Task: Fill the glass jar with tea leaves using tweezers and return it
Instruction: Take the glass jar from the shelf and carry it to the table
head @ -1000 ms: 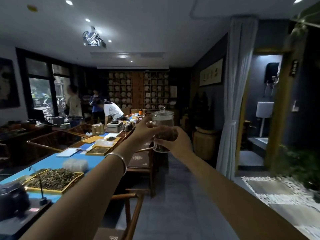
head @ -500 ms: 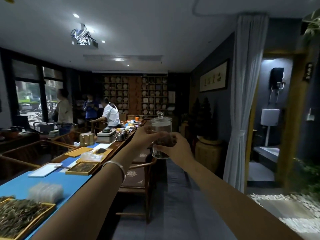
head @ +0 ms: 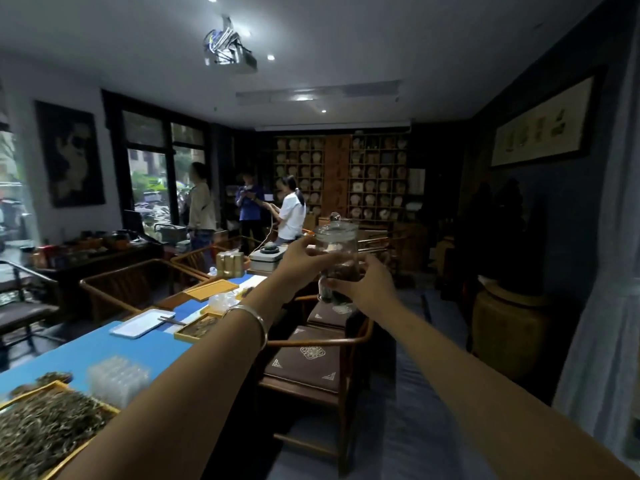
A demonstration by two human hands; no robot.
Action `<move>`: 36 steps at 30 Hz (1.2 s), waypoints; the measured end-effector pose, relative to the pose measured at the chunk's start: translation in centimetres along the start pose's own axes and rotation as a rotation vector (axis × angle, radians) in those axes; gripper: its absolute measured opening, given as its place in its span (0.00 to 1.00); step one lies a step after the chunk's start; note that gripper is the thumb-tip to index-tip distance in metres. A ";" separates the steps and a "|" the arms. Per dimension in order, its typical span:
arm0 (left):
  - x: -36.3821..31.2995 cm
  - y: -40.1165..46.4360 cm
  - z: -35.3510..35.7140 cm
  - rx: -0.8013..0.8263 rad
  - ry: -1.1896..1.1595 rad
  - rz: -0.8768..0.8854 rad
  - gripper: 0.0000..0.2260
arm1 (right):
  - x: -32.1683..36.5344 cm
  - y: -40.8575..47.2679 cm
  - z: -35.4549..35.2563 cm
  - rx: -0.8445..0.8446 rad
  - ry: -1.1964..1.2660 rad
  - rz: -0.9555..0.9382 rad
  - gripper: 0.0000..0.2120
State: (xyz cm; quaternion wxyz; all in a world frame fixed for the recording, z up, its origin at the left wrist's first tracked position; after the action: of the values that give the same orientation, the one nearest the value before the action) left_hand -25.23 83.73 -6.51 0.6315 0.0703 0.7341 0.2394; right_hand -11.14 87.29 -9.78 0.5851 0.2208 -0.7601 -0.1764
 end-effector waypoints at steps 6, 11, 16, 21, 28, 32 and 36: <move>5.2 11.3 -0.4 -0.204 0.052 -0.054 0.13 | -6.0 13.3 4.1 0.173 0.056 -0.038 0.30; 9.6 17.9 -4.4 -0.354 0.097 -0.087 0.17 | -9.6 21.0 11.1 0.299 0.124 -0.090 0.30; 13.5 22.8 -10.2 -0.423 0.216 -0.063 0.16 | -12.4 26.0 20.2 0.450 0.259 -0.056 0.32; 19.0 27.8 -16.8 -0.505 0.323 -0.022 0.21 | -15.1 31.2 29.4 0.561 0.299 -0.060 0.31; 24.7 34.0 -26.5 -0.595 0.412 -0.051 0.27 | -16.6 37.8 42.0 0.715 0.334 -0.081 0.28; 27.2 35.9 -32.5 -0.681 0.466 -0.094 0.28 | -16.9 39.7 50.0 0.806 0.382 -0.101 0.29; 30.0 36.8 -38.7 -0.776 0.529 -0.156 0.28 | -17.1 40.7 58.6 0.902 0.420 -0.105 0.30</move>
State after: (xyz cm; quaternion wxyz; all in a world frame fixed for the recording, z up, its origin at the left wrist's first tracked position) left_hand -75.50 117.98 -13.67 0.4186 -0.2894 0.7293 0.4573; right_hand -69.39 131.33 -17.12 0.5620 0.5206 -0.6143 0.1890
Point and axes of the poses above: each hand's wrist, its own y-axis towards the middle knuckle, its own z-axis out of the palm, x = y × z, the point moved 3 cm from there along y, towards the middle knuckle, and after that the axes turned 4 degrees about -x, right-handed, at the moved point
